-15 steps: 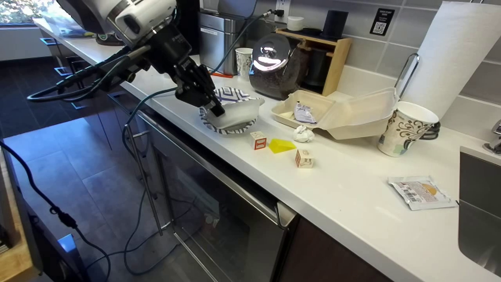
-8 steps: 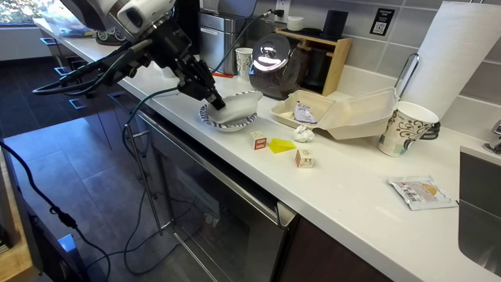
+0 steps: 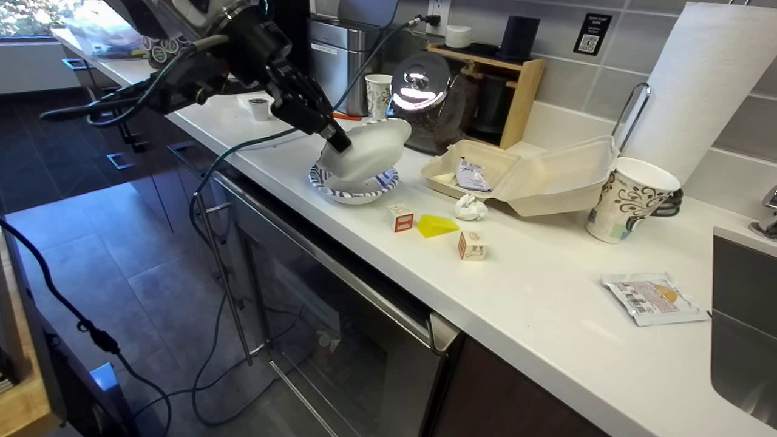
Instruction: Put the purple packet in the pack, and then pour the bowl's contents into the empty one
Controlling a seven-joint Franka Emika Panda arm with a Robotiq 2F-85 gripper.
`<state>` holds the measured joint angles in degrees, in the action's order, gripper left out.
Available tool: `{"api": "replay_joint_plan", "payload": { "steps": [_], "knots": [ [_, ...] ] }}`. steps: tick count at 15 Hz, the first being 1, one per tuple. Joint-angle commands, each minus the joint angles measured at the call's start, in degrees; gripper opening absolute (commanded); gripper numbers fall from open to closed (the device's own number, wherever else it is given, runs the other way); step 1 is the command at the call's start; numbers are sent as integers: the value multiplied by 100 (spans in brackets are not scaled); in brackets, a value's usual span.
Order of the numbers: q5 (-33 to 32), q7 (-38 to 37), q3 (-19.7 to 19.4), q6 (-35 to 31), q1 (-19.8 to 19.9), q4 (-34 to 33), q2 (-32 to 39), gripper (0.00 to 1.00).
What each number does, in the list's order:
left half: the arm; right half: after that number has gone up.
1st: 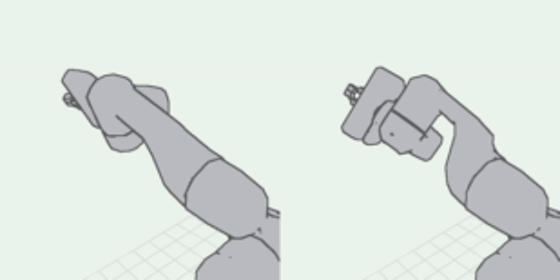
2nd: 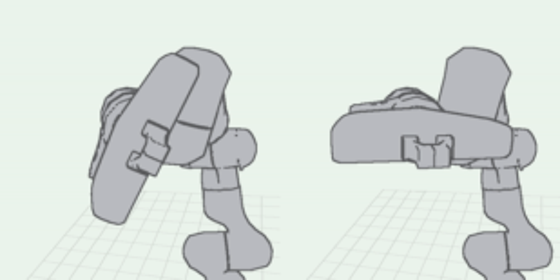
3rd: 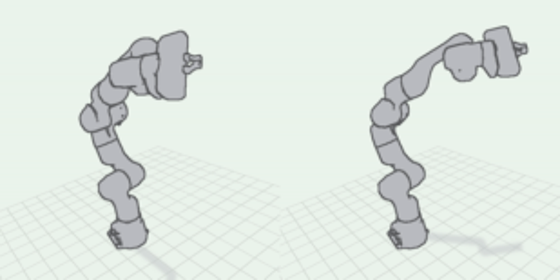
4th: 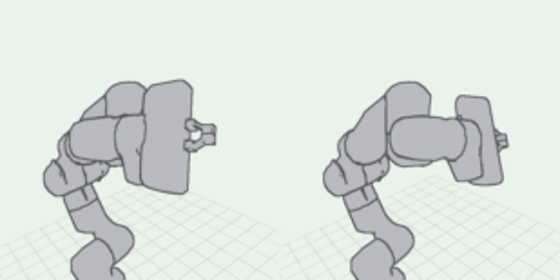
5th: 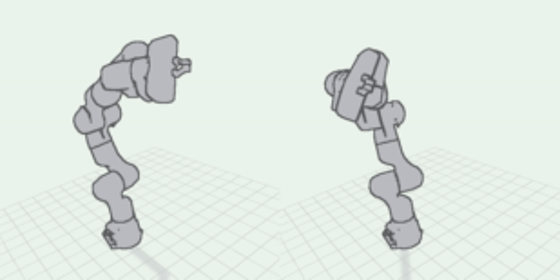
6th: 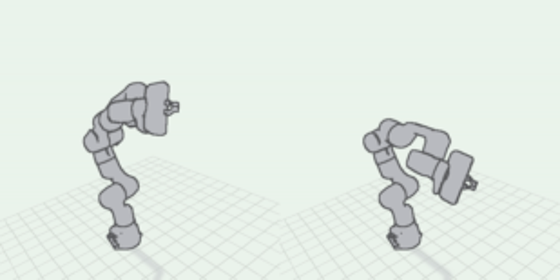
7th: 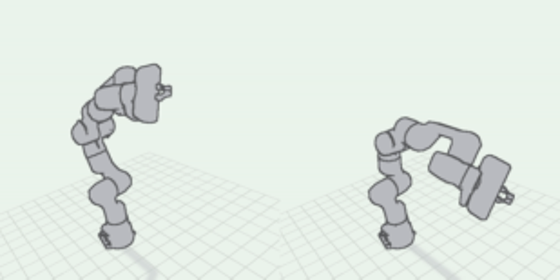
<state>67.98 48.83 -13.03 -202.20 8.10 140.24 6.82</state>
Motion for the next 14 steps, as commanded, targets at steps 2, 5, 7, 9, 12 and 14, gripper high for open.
{"api": "replay_joint_plan", "payload": {
  "steps": [2,5,7,9,12,14],
  "knots": [
    [595,736,-29,-388,-172,-205,-38,1],
    [767,1101,-18,-575,-201,-350,-32,1],
    [861,1348,-15,-644,-209,-437,-9,1],
    [955,1555,-13,-778,-211,-529,21,1],
    [1060,1818,-3,-931,-202,-642,20,1],
    [1119,1967,13,-1006,-207,-692,24,1]
  ]
}}
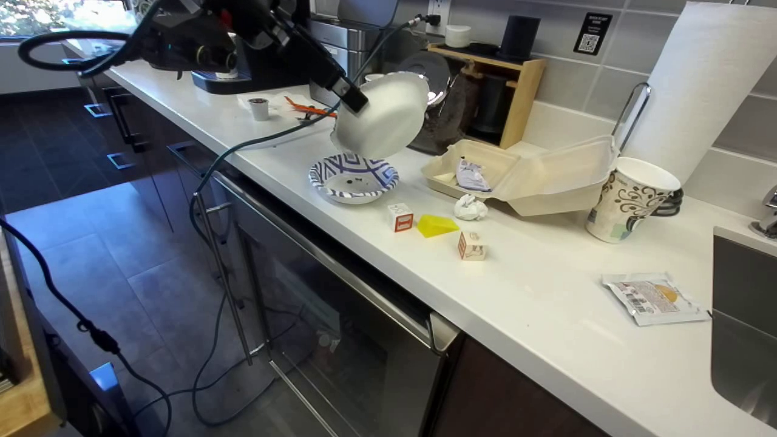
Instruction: Put the purple packet in the pack, and then pour the bowl's contents into the empty one
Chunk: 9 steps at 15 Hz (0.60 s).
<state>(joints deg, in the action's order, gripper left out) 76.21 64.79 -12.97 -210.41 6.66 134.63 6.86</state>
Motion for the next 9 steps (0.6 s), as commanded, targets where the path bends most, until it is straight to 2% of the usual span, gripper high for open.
{"api": "replay_joint_plan", "payload": {
  "steps": [1,9],
  "knots": [
    [337,459,10,-206,-61,-165,27,1],
    [735,1182,43,-154,-40,-337,132,1]
  ]
}}
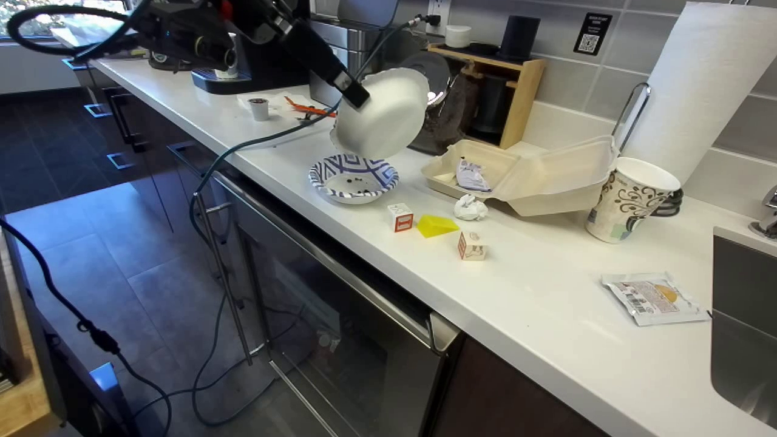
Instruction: Put the purple packet in the pack, and then pour the bowl's contents into the empty one
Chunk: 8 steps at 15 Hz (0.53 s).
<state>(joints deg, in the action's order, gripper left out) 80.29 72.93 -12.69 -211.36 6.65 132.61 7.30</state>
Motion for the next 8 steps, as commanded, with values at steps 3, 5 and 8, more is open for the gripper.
{"api": "replay_joint_plan", "payload": {
  "steps": [3,5,8],
  "knots": [
    [400,497,37,-102,-38,-194,112,1],
    [510,640,48,-33,-30,-214,104,1],
    [340,486,56,13,0,-96,48,3]
  ]
}}
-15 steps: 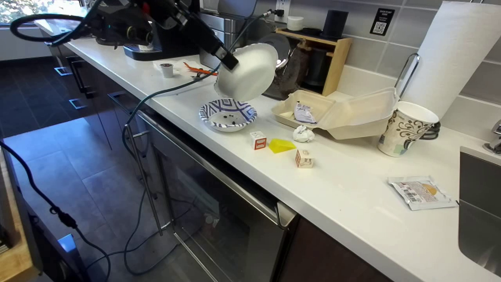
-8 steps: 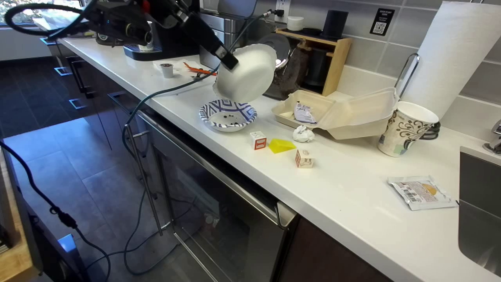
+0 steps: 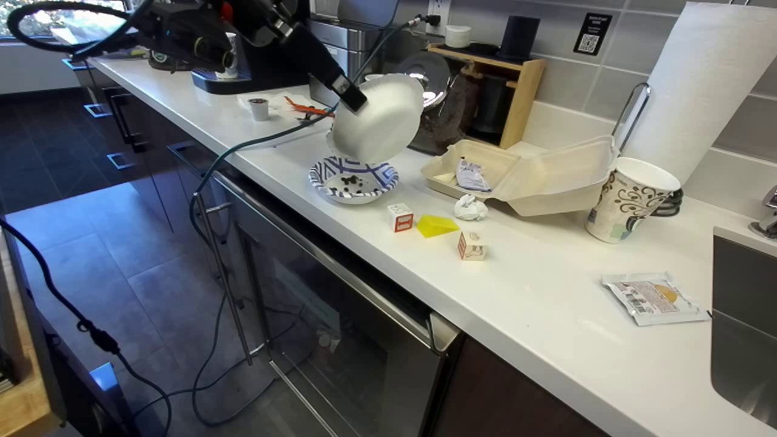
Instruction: Put the purple packet in the pack, and then pour the bowl's contents into the empty one
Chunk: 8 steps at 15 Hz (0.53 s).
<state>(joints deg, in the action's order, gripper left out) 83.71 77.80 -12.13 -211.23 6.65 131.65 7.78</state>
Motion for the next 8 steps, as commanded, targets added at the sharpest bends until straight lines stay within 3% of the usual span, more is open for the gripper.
{"api": "replay_joint_plan", "payload": {
  "steps": [1,8],
  "knots": [
    [30,32,6,0,0,0,0,3],
    [48,117,55,-140,-62,-64,98,1]
  ]
}}
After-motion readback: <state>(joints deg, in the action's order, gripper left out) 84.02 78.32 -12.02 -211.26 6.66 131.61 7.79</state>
